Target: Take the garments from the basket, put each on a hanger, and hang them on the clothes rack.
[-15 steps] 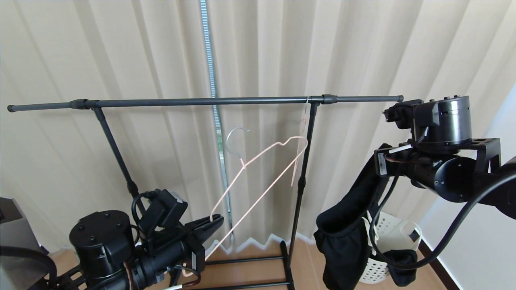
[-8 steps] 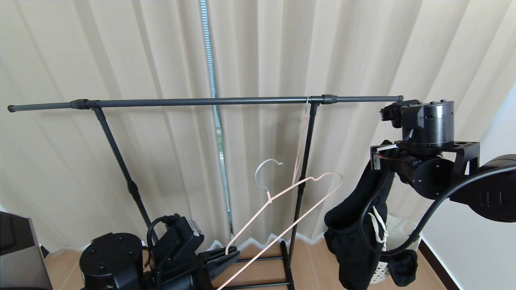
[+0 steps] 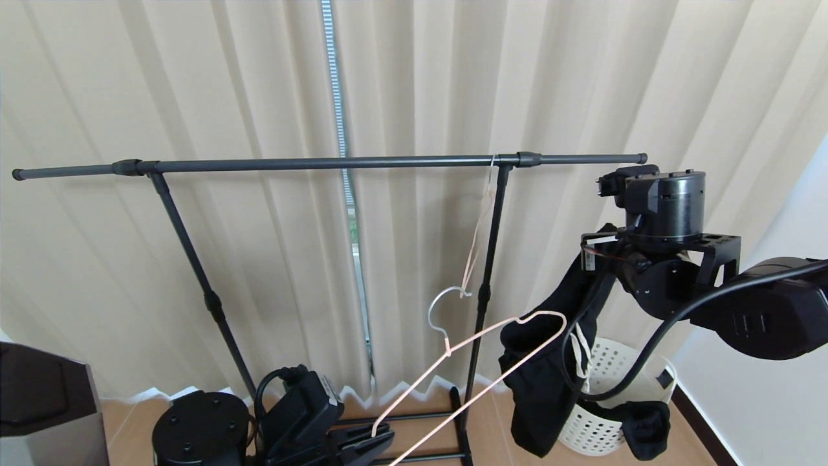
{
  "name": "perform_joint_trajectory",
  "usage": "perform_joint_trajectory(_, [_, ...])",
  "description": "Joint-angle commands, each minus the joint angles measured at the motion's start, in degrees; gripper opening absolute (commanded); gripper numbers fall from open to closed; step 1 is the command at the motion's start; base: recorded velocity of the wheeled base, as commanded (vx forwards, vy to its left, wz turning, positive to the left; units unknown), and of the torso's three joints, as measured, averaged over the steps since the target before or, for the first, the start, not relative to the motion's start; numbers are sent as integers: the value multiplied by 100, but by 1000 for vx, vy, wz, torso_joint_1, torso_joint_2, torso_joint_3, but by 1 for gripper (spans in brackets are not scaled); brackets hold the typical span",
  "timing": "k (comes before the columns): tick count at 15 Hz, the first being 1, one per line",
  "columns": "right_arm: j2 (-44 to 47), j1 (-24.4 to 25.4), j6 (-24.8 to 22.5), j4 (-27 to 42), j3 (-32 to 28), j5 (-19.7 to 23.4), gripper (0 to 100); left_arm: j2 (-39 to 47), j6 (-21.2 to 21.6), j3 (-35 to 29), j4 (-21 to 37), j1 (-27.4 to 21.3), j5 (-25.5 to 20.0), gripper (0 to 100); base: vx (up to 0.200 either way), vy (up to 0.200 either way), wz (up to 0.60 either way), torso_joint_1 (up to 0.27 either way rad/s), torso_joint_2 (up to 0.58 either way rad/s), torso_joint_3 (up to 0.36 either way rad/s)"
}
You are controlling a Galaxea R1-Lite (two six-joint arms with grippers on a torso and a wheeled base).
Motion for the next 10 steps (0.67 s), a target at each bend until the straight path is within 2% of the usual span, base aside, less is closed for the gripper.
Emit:
perform_joint_trajectory(1, [50,136,2,-12,67,6,0,125,-5,-39,-6,-19,11,0,0,0,0,0,0,0])
perform_joint_trajectory(3, [59,356,20,-12,111,-3,0,125,-14,-153,-6,-10,20,0,0,0,0,0,0,0])
perform_joint_trajectory(10, [24,628,20,-12,287,-55,0,160,-32,-364,-6,34,205,0,0,0,0,0,0,0])
